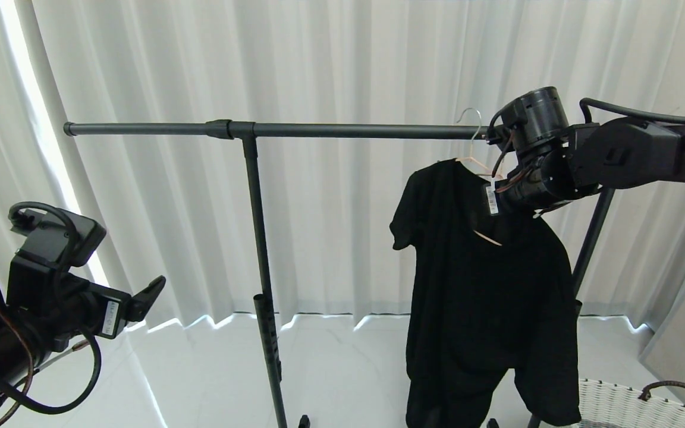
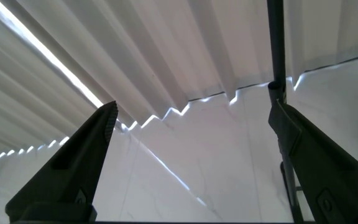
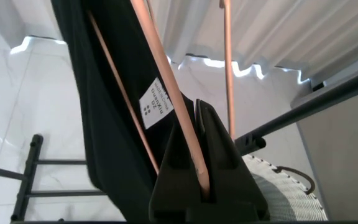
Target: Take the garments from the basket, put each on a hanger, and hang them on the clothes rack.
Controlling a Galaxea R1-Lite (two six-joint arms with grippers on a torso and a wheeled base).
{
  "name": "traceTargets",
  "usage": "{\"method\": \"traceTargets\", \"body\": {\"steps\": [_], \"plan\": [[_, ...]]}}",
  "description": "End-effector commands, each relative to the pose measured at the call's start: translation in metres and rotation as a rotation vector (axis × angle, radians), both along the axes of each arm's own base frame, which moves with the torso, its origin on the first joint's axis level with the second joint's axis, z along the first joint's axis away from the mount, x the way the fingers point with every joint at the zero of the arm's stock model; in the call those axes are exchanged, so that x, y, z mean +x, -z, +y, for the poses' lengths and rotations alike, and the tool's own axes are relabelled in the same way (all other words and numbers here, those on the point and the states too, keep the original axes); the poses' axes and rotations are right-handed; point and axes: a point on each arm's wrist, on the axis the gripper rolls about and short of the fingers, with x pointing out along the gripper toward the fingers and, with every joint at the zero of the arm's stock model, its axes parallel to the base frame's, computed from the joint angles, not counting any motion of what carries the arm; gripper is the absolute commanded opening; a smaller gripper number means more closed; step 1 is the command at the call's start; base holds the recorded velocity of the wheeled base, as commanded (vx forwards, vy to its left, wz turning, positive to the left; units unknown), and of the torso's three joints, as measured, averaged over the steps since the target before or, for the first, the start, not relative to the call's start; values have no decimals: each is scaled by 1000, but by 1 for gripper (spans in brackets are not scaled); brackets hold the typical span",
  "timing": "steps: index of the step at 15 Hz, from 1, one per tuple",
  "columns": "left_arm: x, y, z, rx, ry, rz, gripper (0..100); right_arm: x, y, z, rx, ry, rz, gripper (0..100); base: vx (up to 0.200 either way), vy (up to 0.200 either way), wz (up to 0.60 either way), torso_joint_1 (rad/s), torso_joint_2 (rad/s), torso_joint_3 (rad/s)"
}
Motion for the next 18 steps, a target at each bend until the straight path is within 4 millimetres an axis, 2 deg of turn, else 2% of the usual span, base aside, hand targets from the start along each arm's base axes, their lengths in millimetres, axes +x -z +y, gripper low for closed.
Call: {"method": "traceTargets", "body": {"steps": [1, 8, 18], "plan": [[0, 0, 0, -4, -1, -2, 100, 0, 0, 1, 1, -1, 0, 0, 0, 0, 0, 0, 0, 0], [-1, -1, 0, -5, -3, -6, 100, 8, 12, 3, -13, 3, 24, 0, 0, 0, 0, 0, 0, 0], [-2, -1, 0, -5, -3, -7, 100, 16, 8, 4, 4, 11, 0, 0, 0, 0, 0, 0, 0, 0]]}}
